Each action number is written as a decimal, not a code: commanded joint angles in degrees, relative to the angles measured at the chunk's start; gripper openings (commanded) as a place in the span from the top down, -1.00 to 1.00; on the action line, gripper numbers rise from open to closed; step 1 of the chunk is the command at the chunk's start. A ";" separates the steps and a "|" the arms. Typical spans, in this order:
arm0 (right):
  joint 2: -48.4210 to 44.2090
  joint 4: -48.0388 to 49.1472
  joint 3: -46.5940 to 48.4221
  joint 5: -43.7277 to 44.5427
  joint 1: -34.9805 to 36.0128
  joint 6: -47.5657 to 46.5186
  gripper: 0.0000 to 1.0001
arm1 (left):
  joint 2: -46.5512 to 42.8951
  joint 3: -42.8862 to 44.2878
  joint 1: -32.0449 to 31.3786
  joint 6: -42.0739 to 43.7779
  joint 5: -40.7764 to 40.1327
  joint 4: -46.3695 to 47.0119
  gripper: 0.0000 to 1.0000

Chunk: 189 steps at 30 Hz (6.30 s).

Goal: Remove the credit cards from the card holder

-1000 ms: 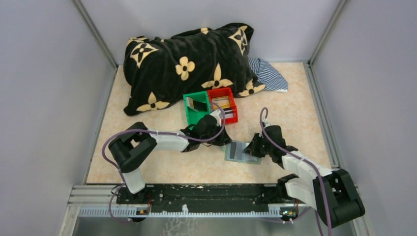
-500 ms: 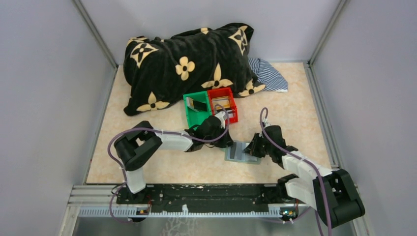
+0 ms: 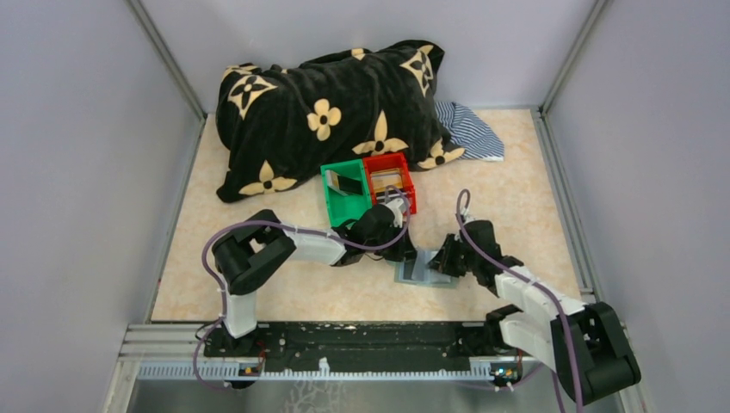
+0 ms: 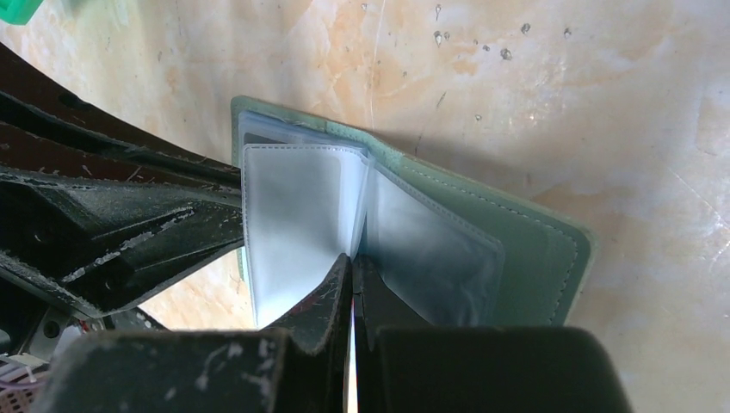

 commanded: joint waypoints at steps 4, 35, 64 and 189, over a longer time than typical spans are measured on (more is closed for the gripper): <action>-7.11 -4.14 2.25 1.11 -0.33 -0.71 0.36 | 0.28 1.16 -0.49 -0.89 3.17 2.51 0.81; -24.74 -23.44 15.50 5.69 -0.46 1.36 0.29 | 9.35 10.87 -4.75 -2.40 6.78 2.07 0.79; -15.50 -4.90 -2.35 0.15 -1.08 6.43 1.00 | -6.54 -7.65 0.53 -4.88 6.17 11.59 0.82; -24.24 -5.53 -1.87 -8.65 -1.30 3.31 0.64 | 4.36 -7.81 0.13 -5.52 6.15 6.81 0.83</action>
